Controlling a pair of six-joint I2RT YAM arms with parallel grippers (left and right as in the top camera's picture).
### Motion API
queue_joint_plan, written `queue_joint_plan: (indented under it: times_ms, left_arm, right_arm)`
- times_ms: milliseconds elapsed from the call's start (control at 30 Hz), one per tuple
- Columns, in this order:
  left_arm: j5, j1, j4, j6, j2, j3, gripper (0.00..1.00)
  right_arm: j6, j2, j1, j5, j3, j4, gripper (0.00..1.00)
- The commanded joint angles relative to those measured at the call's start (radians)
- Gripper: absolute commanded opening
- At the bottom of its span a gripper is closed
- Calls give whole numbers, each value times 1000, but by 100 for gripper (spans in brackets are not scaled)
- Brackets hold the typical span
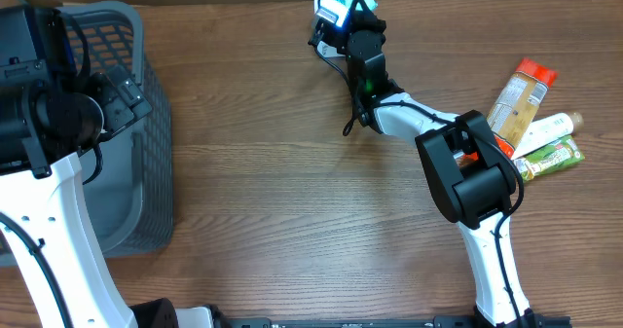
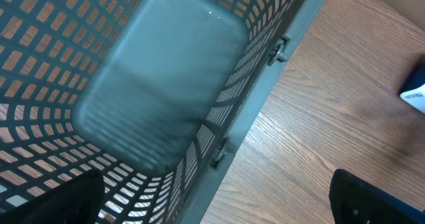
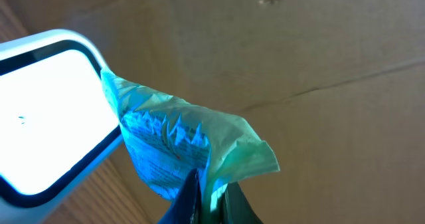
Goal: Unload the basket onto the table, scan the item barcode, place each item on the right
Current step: 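Hold the wet-wipe pack in front of the white scanner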
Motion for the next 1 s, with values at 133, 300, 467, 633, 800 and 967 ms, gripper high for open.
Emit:
queue_joint_plan:
  times_ms: [133, 300, 467, 633, 800, 967]
  left_arm:
    - [-14, 5, 1, 11, 3, 0, 100]
    - [-14, 5, 1, 11, 3, 0, 100]
    - [-14, 5, 1, 11, 3, 0, 100]
    - [-14, 5, 1, 11, 3, 0, 100]
    - [-14, 5, 1, 11, 3, 0, 100]
    - [-14, 5, 1, 11, 3, 0, 100]
  right_arm:
    - [-2, -4, 15, 18, 32, 54, 4]
    - [-99, -4, 33, 79, 31, 171, 4]
    - [-181, -26, 79, 162, 31, 195, 4]
    - [-169, -116, 122, 206, 31, 49, 4]
    - [-28, -285, 149, 210, 31, -310, 4]
    - [306, -560, 172, 16, 31, -848, 4]
